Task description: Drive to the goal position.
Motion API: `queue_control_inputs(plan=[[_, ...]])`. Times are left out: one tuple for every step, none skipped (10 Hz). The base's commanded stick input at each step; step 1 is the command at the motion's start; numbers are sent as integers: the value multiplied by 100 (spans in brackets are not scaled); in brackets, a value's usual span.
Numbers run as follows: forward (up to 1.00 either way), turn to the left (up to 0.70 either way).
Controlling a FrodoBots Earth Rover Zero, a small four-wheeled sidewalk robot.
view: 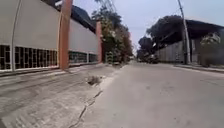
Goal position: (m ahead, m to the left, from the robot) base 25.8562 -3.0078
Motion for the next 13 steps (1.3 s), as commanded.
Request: queue_control_inputs(plan=[[100, -38], [100, -38], [100, -38], [100, -38], [100, -14], [100, 2], [100, 2], [100, 2], [100, 2], [100, 2], [100, 2], [100, 2], [25, 1]])
